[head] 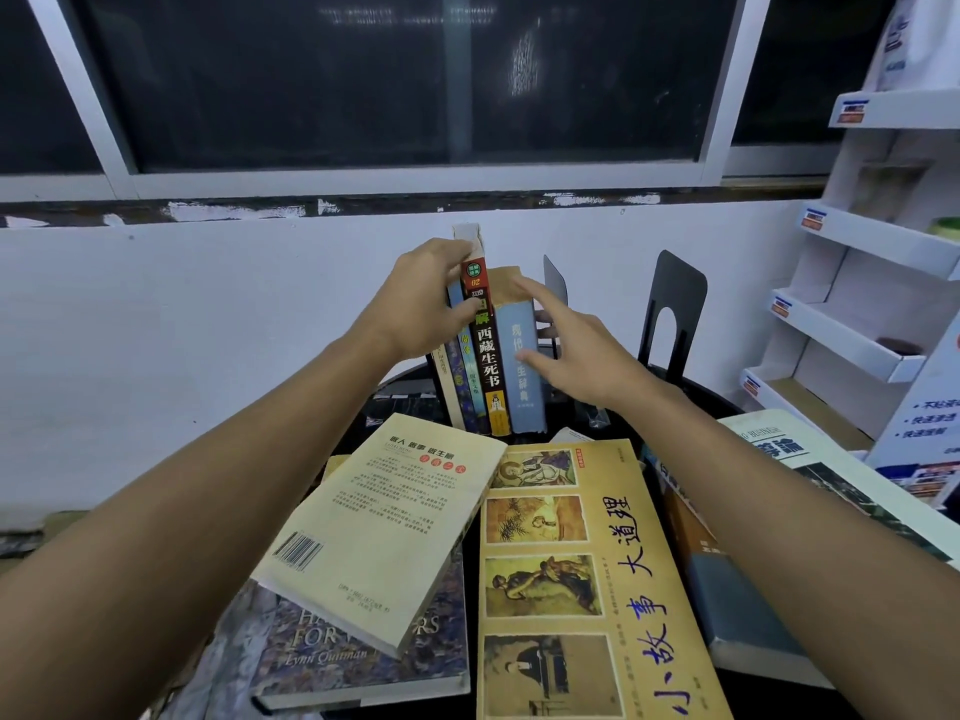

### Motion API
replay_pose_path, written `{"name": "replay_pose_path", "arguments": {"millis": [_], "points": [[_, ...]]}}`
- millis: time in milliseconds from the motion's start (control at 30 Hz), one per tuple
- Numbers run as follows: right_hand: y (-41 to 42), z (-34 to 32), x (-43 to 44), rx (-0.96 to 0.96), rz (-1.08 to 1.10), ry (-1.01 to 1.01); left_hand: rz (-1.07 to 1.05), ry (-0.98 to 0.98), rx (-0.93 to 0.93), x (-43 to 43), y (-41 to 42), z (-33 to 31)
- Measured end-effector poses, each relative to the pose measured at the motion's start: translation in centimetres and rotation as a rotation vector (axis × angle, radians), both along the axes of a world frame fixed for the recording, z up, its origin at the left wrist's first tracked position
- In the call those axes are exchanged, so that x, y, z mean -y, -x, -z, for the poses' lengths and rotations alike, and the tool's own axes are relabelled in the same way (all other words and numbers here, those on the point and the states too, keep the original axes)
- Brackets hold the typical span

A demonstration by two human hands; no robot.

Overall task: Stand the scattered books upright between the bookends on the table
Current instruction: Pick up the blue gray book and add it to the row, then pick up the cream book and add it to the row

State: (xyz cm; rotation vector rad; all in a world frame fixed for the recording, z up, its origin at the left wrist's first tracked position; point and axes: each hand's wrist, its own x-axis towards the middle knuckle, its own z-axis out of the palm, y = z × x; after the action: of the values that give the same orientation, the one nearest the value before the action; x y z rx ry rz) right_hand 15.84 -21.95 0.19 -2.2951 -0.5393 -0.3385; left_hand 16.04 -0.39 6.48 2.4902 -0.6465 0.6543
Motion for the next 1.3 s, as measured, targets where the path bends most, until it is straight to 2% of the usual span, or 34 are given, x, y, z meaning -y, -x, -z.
{"name": "replay_pose_path", "arguments": {"millis": [300, 400, 600, 767, 1067, 1300], "points": [[4.6, -0.8, 1.0, 0.113, 0.064, 0.159, 0.033, 0.061, 0.028, -5.2, 3.3, 2.0], [6.3, -0.6, 0.4, 0.090, 0.046, 0.231, 0.016, 0.007, -0.065, -6.7, 4.4, 3.1], [9.3, 0.6, -1.0, -0.069, -0.038, 0.374, -0.023, -0.133, -0.371, -9.4, 6.7, 6.2], [10.3, 2.2, -2.1, -0.136, -0.076, 0.421, -0.038, -0.224, -0.491, -10.7, 8.3, 7.5], [10.3, 4.5, -3.8, -0.197, -0.074, 0.476, -0.086, -0.260, -0.532, -12.1, 8.9, 8.6], [9.6, 4.2, -4.3, -0.220, -0.052, 0.474, -0.104, -0.210, -0.559, -12.2, 10.1, 8.8]]}}
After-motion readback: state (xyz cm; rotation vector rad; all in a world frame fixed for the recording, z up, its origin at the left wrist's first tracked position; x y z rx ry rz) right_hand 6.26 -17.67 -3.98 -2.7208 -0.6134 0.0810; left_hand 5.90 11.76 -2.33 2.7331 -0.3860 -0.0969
